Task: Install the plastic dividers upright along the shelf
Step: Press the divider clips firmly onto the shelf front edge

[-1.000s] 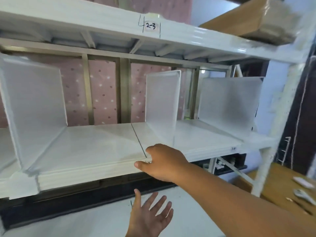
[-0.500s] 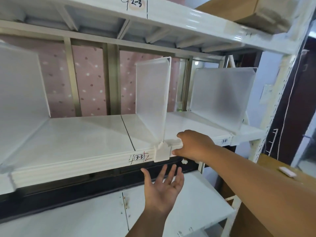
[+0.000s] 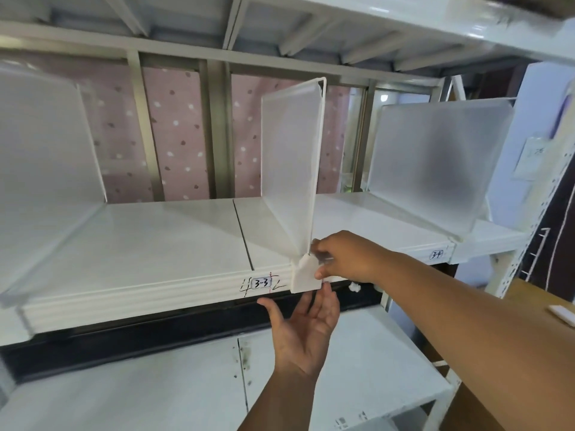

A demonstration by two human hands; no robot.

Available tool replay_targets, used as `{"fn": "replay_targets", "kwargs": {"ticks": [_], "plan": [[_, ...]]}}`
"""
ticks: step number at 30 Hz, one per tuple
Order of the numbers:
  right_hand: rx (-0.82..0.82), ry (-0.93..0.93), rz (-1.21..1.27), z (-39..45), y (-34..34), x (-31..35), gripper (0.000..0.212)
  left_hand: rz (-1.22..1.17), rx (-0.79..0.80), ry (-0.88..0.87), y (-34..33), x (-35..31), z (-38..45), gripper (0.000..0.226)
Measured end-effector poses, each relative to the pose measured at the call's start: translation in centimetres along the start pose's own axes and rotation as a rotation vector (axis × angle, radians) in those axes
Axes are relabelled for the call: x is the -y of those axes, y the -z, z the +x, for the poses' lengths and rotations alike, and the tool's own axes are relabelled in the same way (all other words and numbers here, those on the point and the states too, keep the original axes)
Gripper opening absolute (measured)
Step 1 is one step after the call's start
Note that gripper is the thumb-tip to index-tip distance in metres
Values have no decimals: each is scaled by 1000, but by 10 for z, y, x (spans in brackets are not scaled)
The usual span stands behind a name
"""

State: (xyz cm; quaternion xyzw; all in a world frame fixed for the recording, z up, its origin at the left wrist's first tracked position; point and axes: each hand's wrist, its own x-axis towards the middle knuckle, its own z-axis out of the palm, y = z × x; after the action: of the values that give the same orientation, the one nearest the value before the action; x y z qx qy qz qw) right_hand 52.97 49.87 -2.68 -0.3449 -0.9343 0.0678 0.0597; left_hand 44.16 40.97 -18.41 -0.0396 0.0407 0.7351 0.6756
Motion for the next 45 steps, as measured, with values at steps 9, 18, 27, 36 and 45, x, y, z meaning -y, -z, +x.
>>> {"fn": "replay_targets", "kwargs": {"ticks": [9,18,27,36,45], "plan": [[-22,1,-107,3,0,4,41,-16,22,32,-5,-17,2,100],[-81,-61,-118,1,0,9,47,-79,-22,44,-6,-22,4,87],[-218,-92,-183,5,-8,17,67,-73,-22,4,-5,-27,-3,66],[-251,-146,-216,5,-16,32,72,-156,5,-8,-6,-28,-7,57],[-341,-182,-196,3,-29,33,78,-140,-49,-56,-9,-30,-10,59]]}}
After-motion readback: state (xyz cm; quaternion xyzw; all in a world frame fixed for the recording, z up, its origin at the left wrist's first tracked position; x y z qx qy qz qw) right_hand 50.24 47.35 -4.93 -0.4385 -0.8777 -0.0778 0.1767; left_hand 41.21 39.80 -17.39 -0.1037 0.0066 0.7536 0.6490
